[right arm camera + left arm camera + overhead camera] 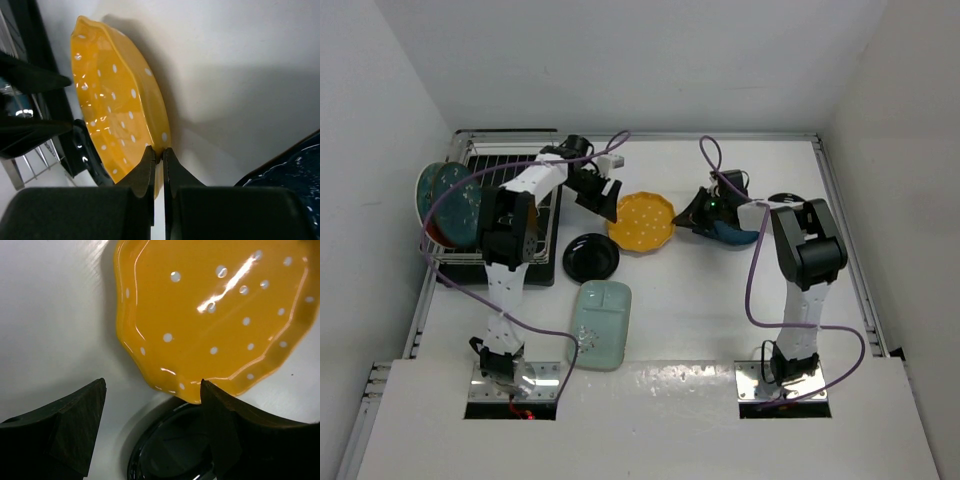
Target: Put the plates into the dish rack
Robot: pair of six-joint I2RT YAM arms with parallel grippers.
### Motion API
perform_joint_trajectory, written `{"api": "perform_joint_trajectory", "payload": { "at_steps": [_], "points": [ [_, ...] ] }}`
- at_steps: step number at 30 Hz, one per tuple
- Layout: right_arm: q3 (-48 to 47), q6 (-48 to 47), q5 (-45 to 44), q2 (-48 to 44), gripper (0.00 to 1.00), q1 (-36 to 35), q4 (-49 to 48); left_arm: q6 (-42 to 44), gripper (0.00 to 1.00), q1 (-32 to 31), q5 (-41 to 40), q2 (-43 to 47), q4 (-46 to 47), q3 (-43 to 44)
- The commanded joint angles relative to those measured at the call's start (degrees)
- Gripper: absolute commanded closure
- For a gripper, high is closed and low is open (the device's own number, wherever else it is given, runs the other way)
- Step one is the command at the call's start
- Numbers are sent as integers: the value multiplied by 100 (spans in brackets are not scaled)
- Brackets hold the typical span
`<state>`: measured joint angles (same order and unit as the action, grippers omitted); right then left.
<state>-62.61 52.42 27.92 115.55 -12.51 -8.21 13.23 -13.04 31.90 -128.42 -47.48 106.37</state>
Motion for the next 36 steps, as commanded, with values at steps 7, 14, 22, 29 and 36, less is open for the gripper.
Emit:
{"api": "perform_joint_trajectory", "payload": {
  "at_steps": [7, 14, 22, 29, 36],
  "points": [
    [179, 479, 662, -463, 100, -41, -955, -181, 47, -76, 0, -885, -67, 314],
    [249, 462, 548, -410, 100, -32, -937, -233, 100, -330, 325, -948, -68, 253],
    [-40, 32, 565, -252, 90, -23, -472, -506, 100, -331, 378, -265, -68, 797],
    [-217, -707, 1110, -67, 24, -6, 12, -506, 100, -331, 905, 659, -68, 781],
    [-234, -672, 1479, 46, 24, -164, -471, -401, 100, -331, 1748, 1310, -68, 306]
  ]
}}
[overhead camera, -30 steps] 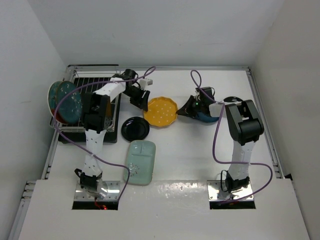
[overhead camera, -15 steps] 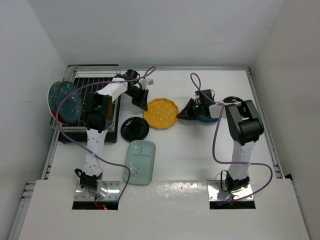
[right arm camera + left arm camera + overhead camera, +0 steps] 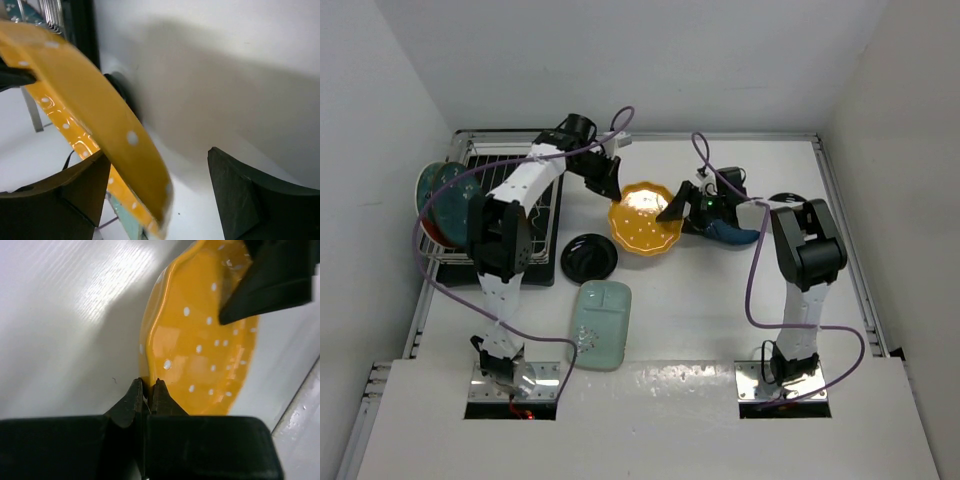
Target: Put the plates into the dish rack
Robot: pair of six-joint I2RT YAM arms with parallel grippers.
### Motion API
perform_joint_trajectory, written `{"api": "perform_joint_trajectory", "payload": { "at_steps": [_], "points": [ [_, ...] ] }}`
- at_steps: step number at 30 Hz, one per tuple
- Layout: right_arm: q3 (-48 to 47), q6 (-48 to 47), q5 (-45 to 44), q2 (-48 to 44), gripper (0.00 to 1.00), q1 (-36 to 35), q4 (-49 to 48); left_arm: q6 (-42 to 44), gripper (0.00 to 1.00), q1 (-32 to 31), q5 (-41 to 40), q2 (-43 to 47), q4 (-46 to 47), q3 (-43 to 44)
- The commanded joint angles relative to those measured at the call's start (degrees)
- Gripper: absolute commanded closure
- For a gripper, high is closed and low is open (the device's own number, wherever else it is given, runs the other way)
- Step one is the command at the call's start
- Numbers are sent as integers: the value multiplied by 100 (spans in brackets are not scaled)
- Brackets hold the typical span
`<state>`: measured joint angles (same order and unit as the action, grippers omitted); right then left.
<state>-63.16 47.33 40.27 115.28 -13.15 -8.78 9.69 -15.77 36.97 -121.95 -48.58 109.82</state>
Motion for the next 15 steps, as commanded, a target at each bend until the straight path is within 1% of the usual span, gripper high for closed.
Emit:
{"api": "perform_joint_trajectory", "payload": {
  "at_steps": [1, 3, 4, 5, 6, 7, 8, 9, 10, 12, 13, 14, 15],
  "points": [
    [-197, -137, 314, 91, 24, -109, -484, 6, 100, -58, 1425, 786, 41, -92],
    [-154, 29, 411, 126, 29, -153, -747, 58, 100, -58, 1558, 840, 41, -92],
    [-127, 126, 620, 100, 41, -144, -1210, 59, 100, -58, 1611, 927, 41, -162],
    [-49, 214, 683, 73, 50, -153, -1440, 59, 100, -58, 1611, 997, 41, -215],
    [83, 633, 736, 56, 59, -144, -1695, 137, 100, -58, 1664, 998, 41, -215],
    [171, 794, 858, -5, 80, -153, -2272, 190, 100, -58, 1664, 1059, 41, -276],
    [416, 1108, 903, -41, 89, -118, -2930, 269, 100, -58, 1664, 1059, 41, -277],
    [470, 1286, 973, -41, 97, -118, -3215, 270, 94, -58, 1664, 1059, 41, -277],
    [523, 1757, 1078, -50, 100, -101, -3853, 331, 81, -58, 1664, 1059, 41, -329],
    [568, 2094, 1298, -41, 100, -101, -4997, 393, 67, 12, 1726, 1059, -11, -330],
    [541, 2601, 1412, -24, 100, -100, -5246, 515, 59, 13, 1726, 1059, -11, -382],
    [506, 2771, 1535, -24, 100, -92, -5892, 516, 48, 65, 1778, 990, -11, -382],
    [419, 2886, 1545, -24, 100, -100, -6029, 516, 43, 135, 1778, 989, -64, -382]
  ]
}}
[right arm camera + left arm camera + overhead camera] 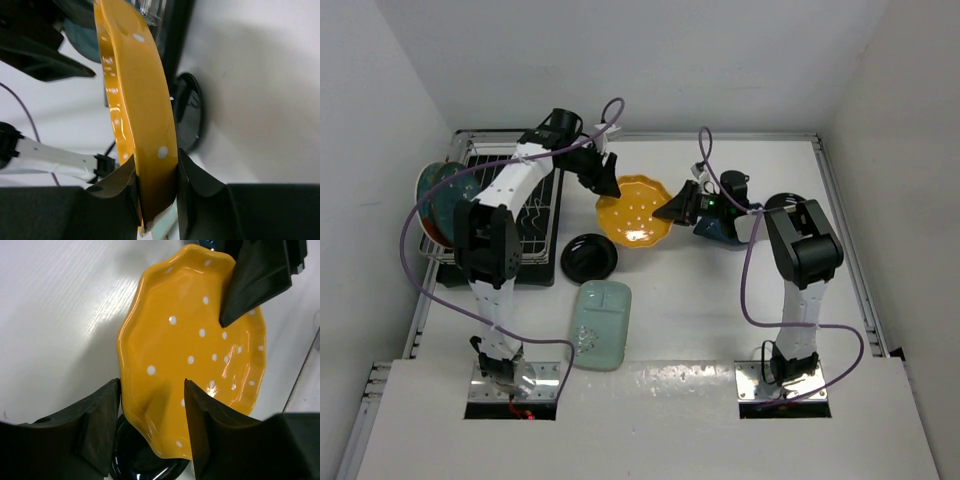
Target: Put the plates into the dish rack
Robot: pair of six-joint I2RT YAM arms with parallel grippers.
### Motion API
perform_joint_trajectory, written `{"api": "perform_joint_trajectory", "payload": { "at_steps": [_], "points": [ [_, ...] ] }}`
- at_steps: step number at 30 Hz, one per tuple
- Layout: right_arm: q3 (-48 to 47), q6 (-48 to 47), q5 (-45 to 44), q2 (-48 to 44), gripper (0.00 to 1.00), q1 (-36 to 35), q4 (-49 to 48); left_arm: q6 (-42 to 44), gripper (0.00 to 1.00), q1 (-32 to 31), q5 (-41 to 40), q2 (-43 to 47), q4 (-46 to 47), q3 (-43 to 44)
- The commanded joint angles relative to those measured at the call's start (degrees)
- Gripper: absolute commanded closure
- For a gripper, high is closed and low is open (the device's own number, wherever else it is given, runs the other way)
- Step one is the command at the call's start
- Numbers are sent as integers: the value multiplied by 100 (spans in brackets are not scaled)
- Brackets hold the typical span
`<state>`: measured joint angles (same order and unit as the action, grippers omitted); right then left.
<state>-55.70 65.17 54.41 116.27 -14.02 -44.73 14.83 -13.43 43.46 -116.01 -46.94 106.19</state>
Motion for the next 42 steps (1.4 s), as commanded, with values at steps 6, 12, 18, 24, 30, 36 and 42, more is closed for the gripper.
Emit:
{"api": "perform_joint_trajectory", "payload": {
  "at_steps": [6, 12, 18, 24, 30, 36, 42],
  "points": [
    [-792, 1517, 403, -280, 100, -4, -2805, 2, 32, 51, 1613, 184, -360, -20],
    [-977, 1315, 509, -306, 100, -30, -2394, 55, 59, 51, 2281, 289, -360, 33],
    [-855, -191, -52, -744, 47, -57, -604, -225, 100, 173, 1976, 648, -360, 305],
    [-758, -1882, -1747, -1413, 0, -57, 2265, -499, 100, 508, -738, 1255, -413, 1306],
    [-319, -2218, -3217, -1976, 0, 75, 3014, 195, 100, 841, -4185, 1950, -614, 2263],
    [-468, -2509, -3147, -1915, 0, -13, 3506, 758, 100, 904, -6336, 2433, -817, 1934],
    [-731, -2535, -3121, -1766, 0, -74, 3848, 820, 100, 1299, -6921, 2846, -642, 1072]
  ]
}}
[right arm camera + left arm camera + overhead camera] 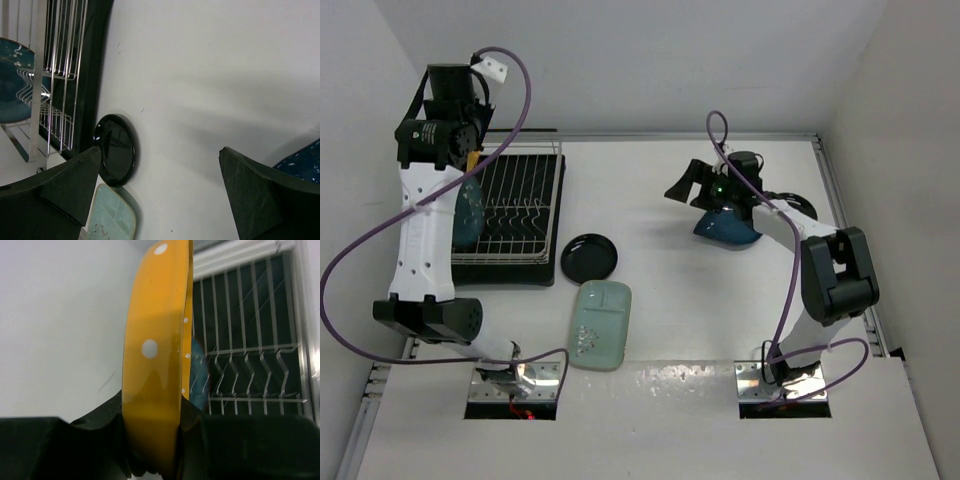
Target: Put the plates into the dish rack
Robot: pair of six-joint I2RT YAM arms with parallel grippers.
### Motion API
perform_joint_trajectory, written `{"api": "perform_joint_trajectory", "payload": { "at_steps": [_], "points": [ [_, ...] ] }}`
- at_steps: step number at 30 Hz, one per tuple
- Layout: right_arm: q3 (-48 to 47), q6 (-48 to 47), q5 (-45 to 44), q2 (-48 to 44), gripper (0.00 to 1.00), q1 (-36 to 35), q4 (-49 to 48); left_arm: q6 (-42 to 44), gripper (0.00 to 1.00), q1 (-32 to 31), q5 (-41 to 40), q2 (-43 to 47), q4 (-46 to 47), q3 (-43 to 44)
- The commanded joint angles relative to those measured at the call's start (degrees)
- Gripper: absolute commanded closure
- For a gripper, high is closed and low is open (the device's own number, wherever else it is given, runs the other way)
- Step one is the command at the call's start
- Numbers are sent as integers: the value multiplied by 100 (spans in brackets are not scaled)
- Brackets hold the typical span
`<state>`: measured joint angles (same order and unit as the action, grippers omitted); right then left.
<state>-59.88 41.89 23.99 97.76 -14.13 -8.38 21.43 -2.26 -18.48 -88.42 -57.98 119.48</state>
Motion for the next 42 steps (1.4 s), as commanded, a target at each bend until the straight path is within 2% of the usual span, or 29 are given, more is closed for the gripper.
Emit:
{"api": "perform_joint_trajectory", "payload": {
  "at_steps": [1, 3, 11, 14, 26, 31, 32, 33, 36, 40, 42],
  "points": [
    [-505, -251, -61, 112, 0, -90, 406, 160, 100, 278, -727, 88, 532, -485],
    [-699, -347, -17, 156, 0, -116, 530, 160, 100, 375, -727, 176, 603, -723],
    [-1210, -515, -8, 314, 0, -371, 996, -157, 100, 1087, 142, 290, 1112, -1699],
    [-1158, -524, -26, 288, 0, -432, 962, -358, 100, 1280, 494, 343, 1236, -2015],
    [-956, -682, -17, 138, 0, -459, 996, -464, 100, 1641, 626, 510, 1956, -3308],
    [-903, -647, -17, 147, 0, -459, 970, -631, 100, 1913, 1126, 563, 2141, -3860],
    [-912, -664, -8, 139, 0, -459, 970, -631, 95, 1983, 1223, 563, 2141, -3923],
    [-894, -699, -8, 139, 0, -476, 987, -684, 76, 2115, 1363, 563, 2141, -3924],
    [-946, -865, -61, 147, 0, -520, 1171, -737, 54, 2291, 1548, 510, 2141, -3985],
    [-1017, -1165, -272, 174, 0, -661, 1531, -798, 42, 2292, 1680, 510, 2141, -3854],
    [-1017, -1192, -263, 174, 0, -661, 1568, -798, 40, 2292, 1733, 510, 2089, -3731]
  ]
}}
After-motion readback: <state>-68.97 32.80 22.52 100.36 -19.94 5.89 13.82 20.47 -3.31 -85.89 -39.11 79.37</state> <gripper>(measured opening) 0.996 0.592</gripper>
